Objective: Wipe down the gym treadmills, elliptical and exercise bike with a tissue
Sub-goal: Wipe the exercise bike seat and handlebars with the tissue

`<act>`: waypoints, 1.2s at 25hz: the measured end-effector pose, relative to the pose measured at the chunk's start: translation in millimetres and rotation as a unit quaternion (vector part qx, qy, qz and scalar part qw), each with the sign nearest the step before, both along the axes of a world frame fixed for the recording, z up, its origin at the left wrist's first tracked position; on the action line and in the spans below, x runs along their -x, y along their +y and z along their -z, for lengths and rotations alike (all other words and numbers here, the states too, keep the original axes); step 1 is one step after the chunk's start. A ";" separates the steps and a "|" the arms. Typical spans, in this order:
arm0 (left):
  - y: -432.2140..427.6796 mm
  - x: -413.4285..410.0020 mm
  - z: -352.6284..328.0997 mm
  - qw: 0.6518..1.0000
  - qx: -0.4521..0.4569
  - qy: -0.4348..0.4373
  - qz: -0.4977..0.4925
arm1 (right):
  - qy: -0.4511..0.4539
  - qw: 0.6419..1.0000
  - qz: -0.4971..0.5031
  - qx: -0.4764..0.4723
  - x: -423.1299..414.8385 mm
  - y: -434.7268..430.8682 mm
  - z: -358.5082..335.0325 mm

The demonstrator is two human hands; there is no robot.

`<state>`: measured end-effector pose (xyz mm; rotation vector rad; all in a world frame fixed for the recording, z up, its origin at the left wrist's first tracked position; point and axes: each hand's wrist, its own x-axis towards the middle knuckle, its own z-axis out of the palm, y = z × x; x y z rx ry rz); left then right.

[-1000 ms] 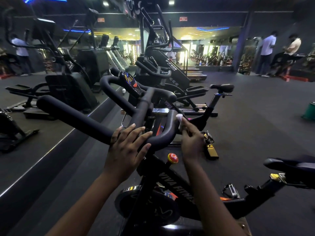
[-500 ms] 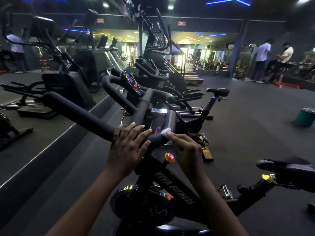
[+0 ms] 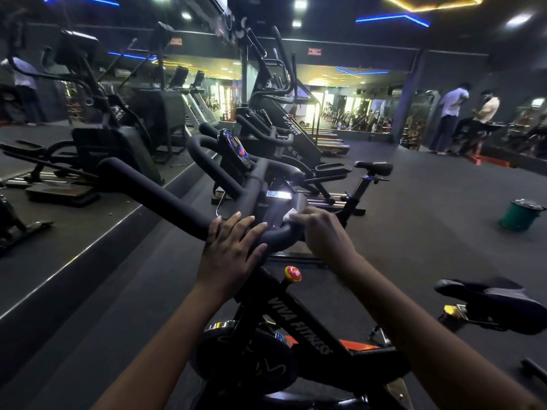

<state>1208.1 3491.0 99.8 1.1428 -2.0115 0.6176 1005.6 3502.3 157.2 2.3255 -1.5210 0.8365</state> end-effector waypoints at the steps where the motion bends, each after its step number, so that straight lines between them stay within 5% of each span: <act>1: -0.3 -0.7 0.5 1.000 -0.002 -0.001 0.002 | -0.010 1.000 -0.012 0.001 -9.1 12.9 3.5; 5: 11.0 -6.0 4.4 0.999 -0.028 0.020 0.030 | -0.038 0.993 -0.111 -0.008 -29.0 47.1 8.1; 10: 43.3 -17.4 14.7 0.979 -0.086 0.177 0.060 | -0.074 0.970 -0.232 0.008 -29.9 7.5 -14.5; 17: 64.6 -2.1 32.4 0.941 -0.114 0.319 -0.007 | 0.031 0.893 -0.448 -0.034 -51.0 -35.8 -23.6; 22: 58.9 50.9 18.7 0.817 -0.153 0.554 -0.036 | 0.052 0.808 -0.579 -0.099 -0.3 -57.6 -27.7; 30: 8.8 94.9 -26.1 0.683 -0.013 0.716 -0.147 | 0.001 0.821 -0.571 0.021 -39.2 -128.1 -54.1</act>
